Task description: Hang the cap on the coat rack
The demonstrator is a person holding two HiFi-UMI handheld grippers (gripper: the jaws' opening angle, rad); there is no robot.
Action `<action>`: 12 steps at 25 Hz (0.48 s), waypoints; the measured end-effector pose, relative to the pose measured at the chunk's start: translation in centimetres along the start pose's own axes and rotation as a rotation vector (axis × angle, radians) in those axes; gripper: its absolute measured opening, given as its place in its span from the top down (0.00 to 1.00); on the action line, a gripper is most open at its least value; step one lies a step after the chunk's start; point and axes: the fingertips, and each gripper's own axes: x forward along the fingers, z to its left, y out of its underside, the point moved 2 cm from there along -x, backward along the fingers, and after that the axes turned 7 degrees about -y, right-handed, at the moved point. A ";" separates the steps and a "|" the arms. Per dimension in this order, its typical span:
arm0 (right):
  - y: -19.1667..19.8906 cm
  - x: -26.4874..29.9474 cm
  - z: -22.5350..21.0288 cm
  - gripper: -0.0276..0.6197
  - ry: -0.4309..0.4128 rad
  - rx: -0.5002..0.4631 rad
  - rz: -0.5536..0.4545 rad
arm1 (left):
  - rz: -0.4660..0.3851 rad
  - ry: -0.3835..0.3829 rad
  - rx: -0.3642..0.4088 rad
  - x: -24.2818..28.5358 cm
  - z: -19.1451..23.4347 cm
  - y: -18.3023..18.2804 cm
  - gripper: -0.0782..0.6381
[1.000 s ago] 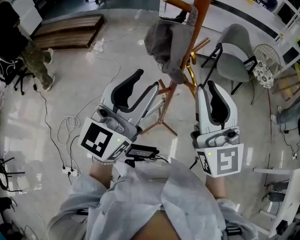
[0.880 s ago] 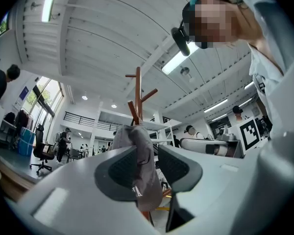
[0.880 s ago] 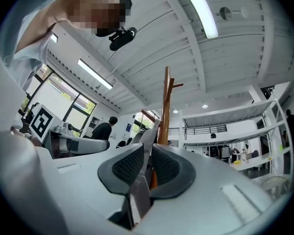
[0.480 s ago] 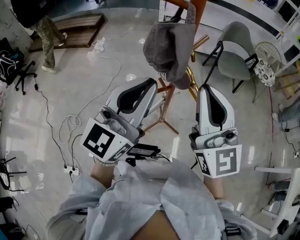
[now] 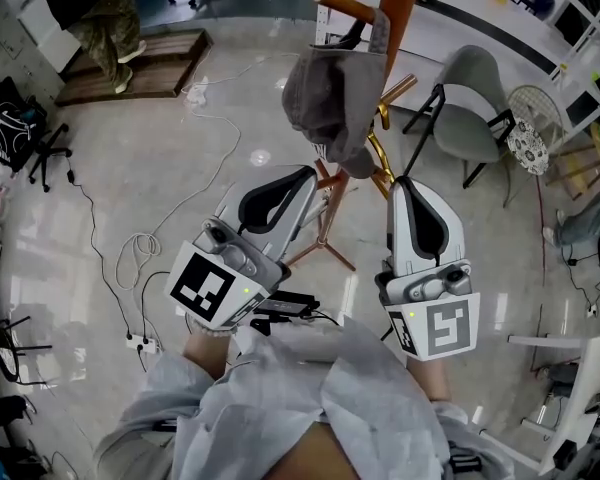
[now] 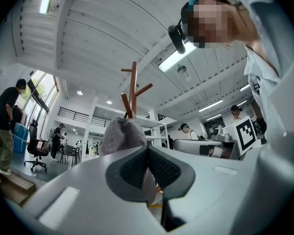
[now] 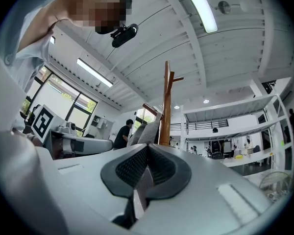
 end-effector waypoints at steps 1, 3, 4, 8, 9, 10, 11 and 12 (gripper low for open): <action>0.0 0.1 0.0 0.95 -0.001 -0.002 0.001 | -0.001 -0.001 -0.001 0.0 0.0 0.0 0.89; 0.1 0.1 0.0 0.95 0.001 -0.006 0.006 | 0.001 -0.004 -0.004 0.0 0.1 0.1 0.89; 0.1 0.2 0.1 0.95 0.003 -0.011 0.010 | 0.002 -0.006 -0.005 0.0 0.2 0.1 0.89; 0.2 0.3 0.1 0.95 0.004 -0.019 0.016 | 0.008 -0.012 -0.014 0.0 0.4 0.2 0.89; 0.2 0.3 0.1 0.95 0.005 -0.019 0.018 | 0.010 -0.012 -0.015 0.0 0.5 0.3 0.89; 0.2 0.4 0.1 0.95 0.005 -0.020 0.020 | 0.011 -0.011 -0.017 0.1 0.5 0.3 0.89; 0.2 0.4 0.1 0.95 0.005 -0.022 0.022 | 0.012 -0.011 -0.018 0.1 0.5 0.4 0.89; 0.3 0.4 0.1 0.95 0.005 -0.023 0.024 | 0.013 -0.011 -0.019 0.1 0.5 0.4 0.89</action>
